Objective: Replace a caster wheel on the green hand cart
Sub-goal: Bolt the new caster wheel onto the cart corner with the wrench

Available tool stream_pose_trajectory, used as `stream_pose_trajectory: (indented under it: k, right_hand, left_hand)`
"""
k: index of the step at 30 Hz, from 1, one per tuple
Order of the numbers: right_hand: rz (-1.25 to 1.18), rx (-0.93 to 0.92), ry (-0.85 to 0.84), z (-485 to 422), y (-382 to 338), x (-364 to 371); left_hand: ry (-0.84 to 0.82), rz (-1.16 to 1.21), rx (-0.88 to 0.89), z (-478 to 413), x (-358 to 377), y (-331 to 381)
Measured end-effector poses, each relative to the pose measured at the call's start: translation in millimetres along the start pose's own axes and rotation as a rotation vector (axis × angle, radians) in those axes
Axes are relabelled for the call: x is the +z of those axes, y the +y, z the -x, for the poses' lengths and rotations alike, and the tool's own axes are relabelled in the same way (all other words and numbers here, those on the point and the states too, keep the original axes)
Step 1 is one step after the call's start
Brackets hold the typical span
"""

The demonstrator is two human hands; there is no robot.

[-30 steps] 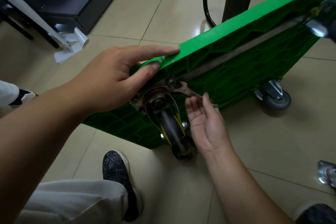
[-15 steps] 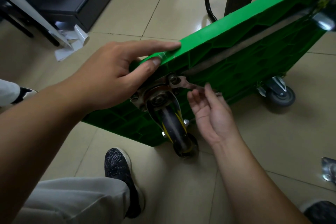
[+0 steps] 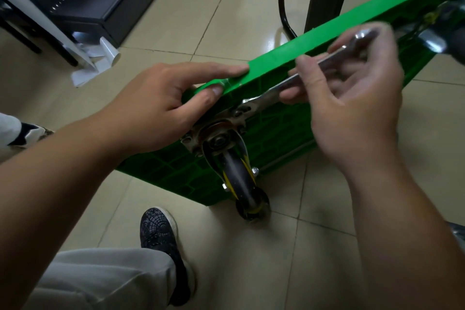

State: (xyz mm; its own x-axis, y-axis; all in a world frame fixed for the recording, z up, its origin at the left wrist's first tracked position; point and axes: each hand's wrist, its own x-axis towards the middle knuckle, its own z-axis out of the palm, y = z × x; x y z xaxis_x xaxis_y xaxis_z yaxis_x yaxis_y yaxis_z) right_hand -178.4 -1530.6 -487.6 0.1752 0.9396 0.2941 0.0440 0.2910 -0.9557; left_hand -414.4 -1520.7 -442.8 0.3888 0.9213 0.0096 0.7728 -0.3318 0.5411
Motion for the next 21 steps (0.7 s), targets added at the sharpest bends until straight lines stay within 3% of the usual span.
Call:
stream_pose_trajectory:
  k: [5, 8, 11, 14, 17, 21]
  right_hand:
    - [0.511, -0.365, -0.202, 8, -52, 29]
    - [0.522, -0.386, -0.200, 11, -58, 25]
    - [0.211, -0.159, -0.002, 5, -42, 0]
    - [-0.296, 0.226, 0.207, 9, -10, -16]
    - [-0.651, 0.562, 0.277, 23, 26, -14]
    - [-0.852, 0.803, 0.296, 46, 60, -2]
  left_hand:
    - [0.044, -0.022, 0.022, 1, 2, 1]
    - [0.045, 0.003, 0.014, 2, 2, 1]
    - [0.015, 0.004, 0.005, 2, 1, 2]
    - [0.007, -0.003, 0.005, 2, 1, 3]
    - [-0.005, -0.001, 0.003, 1, 0, 3]
    - [0.013, -0.001, 0.006, 2, 1, 4]
